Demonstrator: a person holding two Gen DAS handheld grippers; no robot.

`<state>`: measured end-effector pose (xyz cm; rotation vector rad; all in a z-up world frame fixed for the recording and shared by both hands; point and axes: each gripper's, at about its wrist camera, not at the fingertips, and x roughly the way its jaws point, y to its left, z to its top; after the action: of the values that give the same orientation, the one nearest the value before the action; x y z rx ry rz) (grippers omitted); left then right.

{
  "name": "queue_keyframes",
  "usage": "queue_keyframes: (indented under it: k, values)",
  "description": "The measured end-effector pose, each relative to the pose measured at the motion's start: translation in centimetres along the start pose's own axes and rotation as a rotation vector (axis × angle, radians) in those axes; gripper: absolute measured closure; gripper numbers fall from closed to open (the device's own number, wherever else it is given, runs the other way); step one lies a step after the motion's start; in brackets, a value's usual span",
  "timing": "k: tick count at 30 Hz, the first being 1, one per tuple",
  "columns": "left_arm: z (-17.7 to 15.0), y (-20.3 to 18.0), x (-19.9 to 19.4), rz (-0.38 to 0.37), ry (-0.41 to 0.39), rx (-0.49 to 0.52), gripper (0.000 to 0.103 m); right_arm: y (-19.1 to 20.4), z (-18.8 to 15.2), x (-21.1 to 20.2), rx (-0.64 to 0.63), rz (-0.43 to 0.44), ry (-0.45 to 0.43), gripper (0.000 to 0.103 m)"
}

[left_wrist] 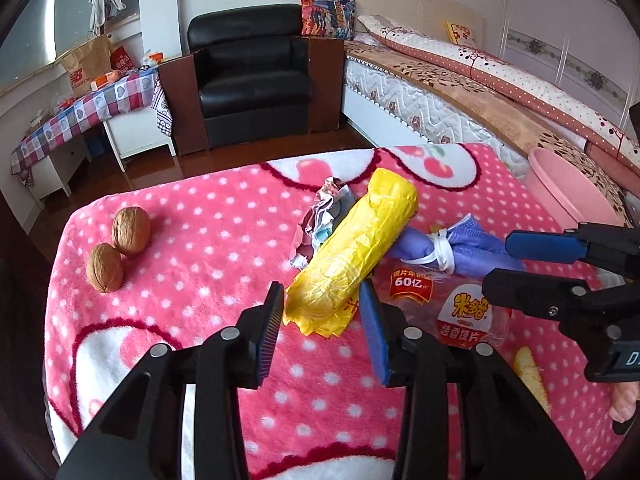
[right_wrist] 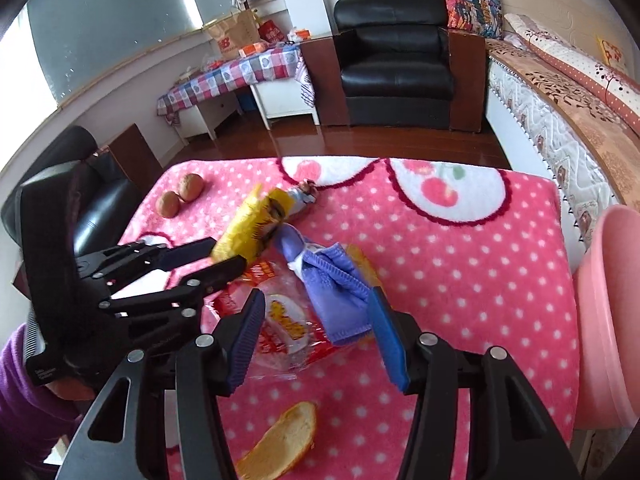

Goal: Collect trash
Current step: 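Grasp the yellow wrapper with the left tool while the right tool grasps the blue cloth, then carry the wrapper and cloth over the pink bucket and open both tools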

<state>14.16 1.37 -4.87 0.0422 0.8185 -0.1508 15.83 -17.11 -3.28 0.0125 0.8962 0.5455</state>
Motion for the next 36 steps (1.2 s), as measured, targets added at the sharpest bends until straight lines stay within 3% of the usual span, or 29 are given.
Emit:
queue_keyframes:
  k: [1, 2, 5, 8, 19, 27, 36]
  values:
    - [0.0, 0.2, -0.2, 0.000, -0.011, -0.008, 0.066, -0.1, -0.1, 0.1, 0.002, -0.002, -0.001, 0.060]
    - [0.0, 0.3, -0.5, 0.001, -0.023, -0.015, 0.075, -0.2, -0.2, 0.2, 0.003, -0.007, 0.003, 0.075]
    - [0.0, 0.6, -1.2, -0.004, -0.032, -0.029, 0.090, -0.5, -0.4, 0.0, 0.017, 0.004, 0.005, 0.087]
    - [-0.1, 0.8, -2.4, -0.011, -0.051, -0.045, 0.095, -0.6, -0.6, -0.9, 0.020, 0.015, -0.014, 0.093]
    - [-1.0, 0.5, -8.6, -0.044, -0.130, -0.143, 0.095, -0.7, -2.3, -7.2, 0.091, 0.077, -0.131, 0.094]
    - [-1.5, -1.0, -11.3, -0.087, -0.151, -0.187, 0.095, -1.3, -4.6, -10.2, 0.144, 0.079, -0.163, 0.094]
    - [0.4, -7.2, -12.2, -0.166, -0.185, -0.116, 0.095, -4.2, -6.0, -15.2, 0.210, -0.019, -0.283, 0.094]
